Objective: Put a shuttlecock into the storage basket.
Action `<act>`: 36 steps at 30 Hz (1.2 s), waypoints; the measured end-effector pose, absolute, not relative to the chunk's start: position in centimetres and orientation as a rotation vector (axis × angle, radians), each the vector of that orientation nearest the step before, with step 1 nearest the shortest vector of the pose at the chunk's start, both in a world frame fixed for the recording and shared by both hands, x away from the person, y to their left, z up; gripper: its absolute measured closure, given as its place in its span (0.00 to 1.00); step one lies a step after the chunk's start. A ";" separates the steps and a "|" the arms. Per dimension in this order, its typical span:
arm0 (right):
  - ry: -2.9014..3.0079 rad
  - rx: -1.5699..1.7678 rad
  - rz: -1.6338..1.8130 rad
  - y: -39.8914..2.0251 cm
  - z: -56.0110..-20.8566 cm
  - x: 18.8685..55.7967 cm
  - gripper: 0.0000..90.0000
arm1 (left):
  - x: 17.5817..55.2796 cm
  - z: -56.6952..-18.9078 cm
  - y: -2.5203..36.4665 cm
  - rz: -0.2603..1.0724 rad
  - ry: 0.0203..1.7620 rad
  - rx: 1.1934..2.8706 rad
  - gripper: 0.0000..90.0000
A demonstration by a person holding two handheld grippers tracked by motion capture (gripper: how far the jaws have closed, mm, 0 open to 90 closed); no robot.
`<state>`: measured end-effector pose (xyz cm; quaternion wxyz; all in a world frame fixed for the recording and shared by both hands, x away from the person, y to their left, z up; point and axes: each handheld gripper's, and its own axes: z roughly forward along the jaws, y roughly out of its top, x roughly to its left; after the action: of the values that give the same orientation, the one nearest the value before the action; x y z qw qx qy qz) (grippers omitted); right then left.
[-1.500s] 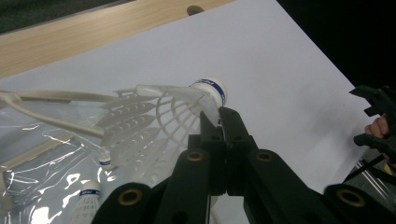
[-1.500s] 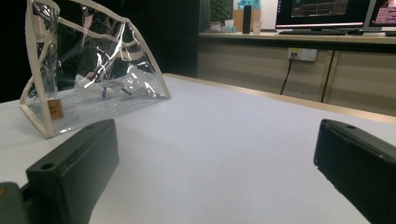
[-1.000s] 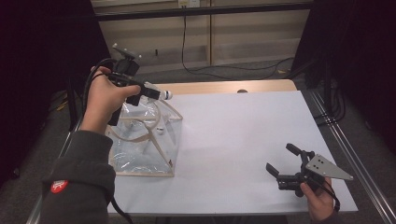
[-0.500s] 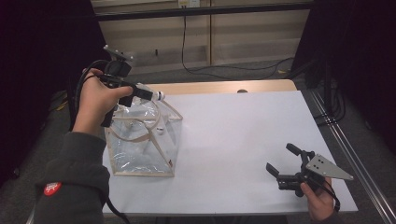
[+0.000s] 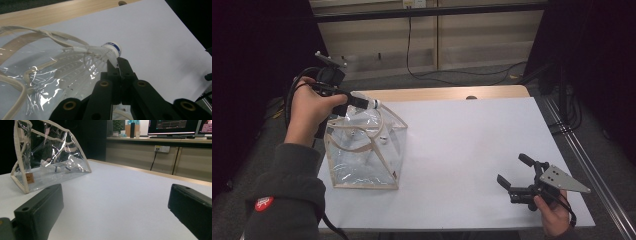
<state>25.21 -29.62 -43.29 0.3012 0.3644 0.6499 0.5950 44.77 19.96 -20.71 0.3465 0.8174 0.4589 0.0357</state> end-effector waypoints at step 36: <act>1.719 0.968 1.579 -29.7 -43.2 25.1 0.00 | 45.7 -23.1 22.4 0.118 1.269 2.136 1.00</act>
<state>25.12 -29.69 -43.23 0.3026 0.3651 0.6484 0.5956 45.72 22.43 -23.13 0.3214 0.8132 0.4830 0.0451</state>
